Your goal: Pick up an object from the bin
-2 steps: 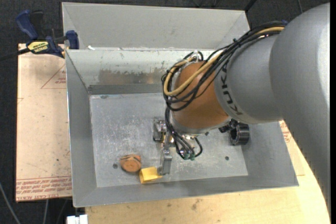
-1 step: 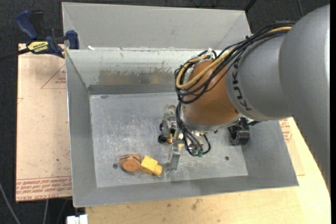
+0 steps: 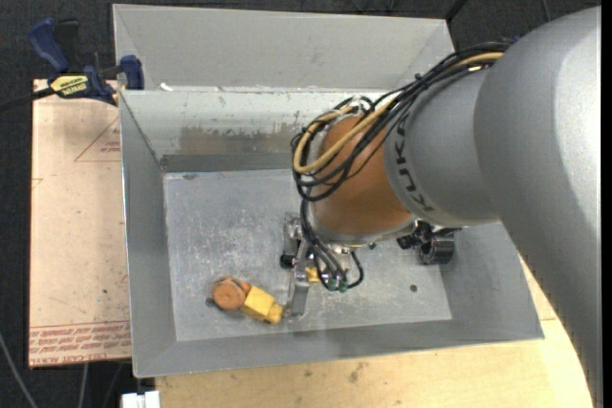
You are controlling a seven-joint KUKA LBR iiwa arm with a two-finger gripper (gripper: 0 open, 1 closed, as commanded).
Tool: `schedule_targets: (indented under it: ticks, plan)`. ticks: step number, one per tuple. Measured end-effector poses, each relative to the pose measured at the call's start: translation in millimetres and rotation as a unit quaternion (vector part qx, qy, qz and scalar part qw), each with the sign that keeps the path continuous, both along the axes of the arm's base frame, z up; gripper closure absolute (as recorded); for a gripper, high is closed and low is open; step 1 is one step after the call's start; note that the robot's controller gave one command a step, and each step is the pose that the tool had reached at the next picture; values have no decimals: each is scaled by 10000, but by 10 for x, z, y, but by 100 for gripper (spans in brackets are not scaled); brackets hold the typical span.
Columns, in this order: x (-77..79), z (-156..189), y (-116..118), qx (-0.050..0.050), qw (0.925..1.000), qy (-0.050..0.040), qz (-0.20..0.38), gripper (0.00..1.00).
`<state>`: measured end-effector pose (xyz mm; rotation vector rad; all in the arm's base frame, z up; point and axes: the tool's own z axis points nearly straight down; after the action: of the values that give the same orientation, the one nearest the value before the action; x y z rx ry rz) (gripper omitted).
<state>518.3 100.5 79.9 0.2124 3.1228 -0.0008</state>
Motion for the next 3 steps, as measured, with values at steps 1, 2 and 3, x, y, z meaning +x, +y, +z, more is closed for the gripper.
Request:
schedule_targets:
  ticks: [1, 2, 3]
  plan:
    - [-12, -66, 414, 24, 9996, 11, 268, 0]
    - [-27, -63, 445, 10, 9975, 3, 708, 0]
    - [-51, -62, 464, 19, 9975, -6, 709, 0]
